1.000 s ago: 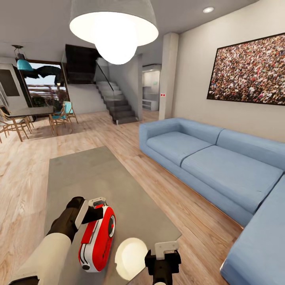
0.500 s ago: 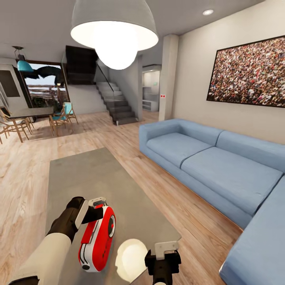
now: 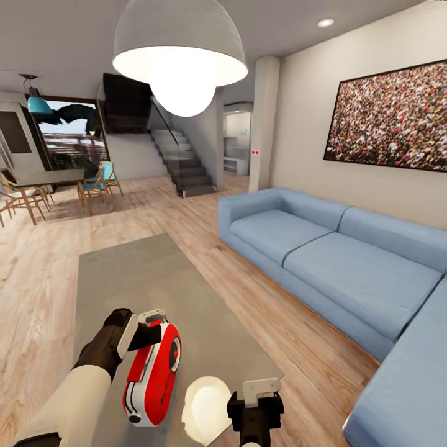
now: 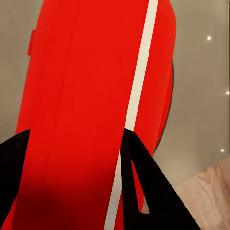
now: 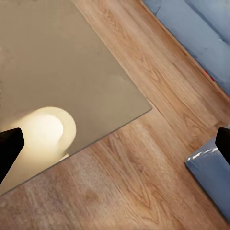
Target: Turn on the radio receiver that's on the table in the living room.
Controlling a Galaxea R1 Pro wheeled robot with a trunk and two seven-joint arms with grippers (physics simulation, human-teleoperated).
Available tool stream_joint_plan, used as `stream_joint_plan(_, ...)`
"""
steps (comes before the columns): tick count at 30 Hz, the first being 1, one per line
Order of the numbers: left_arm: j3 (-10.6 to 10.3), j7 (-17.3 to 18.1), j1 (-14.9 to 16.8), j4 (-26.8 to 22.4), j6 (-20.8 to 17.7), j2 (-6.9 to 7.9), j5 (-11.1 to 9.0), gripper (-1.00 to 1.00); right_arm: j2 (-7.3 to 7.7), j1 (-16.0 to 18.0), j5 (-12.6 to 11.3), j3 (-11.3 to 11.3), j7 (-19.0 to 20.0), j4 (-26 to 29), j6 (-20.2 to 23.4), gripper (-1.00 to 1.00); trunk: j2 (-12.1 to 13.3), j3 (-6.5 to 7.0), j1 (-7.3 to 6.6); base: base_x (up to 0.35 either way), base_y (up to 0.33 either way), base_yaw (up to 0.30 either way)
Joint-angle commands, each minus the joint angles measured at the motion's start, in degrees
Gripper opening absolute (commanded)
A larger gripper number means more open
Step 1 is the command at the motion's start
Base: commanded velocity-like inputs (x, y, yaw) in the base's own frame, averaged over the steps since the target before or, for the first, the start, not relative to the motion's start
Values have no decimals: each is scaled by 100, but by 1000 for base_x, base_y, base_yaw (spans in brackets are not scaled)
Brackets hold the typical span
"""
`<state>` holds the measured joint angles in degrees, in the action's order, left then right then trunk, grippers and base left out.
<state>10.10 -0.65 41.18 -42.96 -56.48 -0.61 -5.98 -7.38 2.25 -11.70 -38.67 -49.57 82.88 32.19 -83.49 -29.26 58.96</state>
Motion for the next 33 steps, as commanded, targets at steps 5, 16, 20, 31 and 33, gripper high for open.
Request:
stream_joint_plan(5, 1, -4, -1, -1, 5, 2, -17, -100, 0, -3, -1, 0, 0, 0, 0, 100, 202, 90, -111, 0, 0, 0)
stream_joint_plan(16, 3, -5, -2, -1, 5, 1, -18, -100, 0, -2, -2, 0, 0, 0, 2, 100, 643, 288, -352, 0, 0, 0)
stream_joint_plan(20, 9, -5, -2, -1, 5, 14, -18, -100, 0, -2, -5, 0, 3, 0, 2, 100, 804, 360, -440, 0, 0, 0)
stream_joint_plan(31, 7, -5, -1, 0, 5, 2, -18, -100, 0, 2, -8, 0, 8, 0, 3, 100, 1245, 557, -682, 0, 0, 0)
stream_joint_plan(33, 9, -5, -2, -1, 5, 1, -18, -100, 0, 3, -8, 0, 9, 0, 5, 100, 1325, 593, -726, 0, 0, 0)
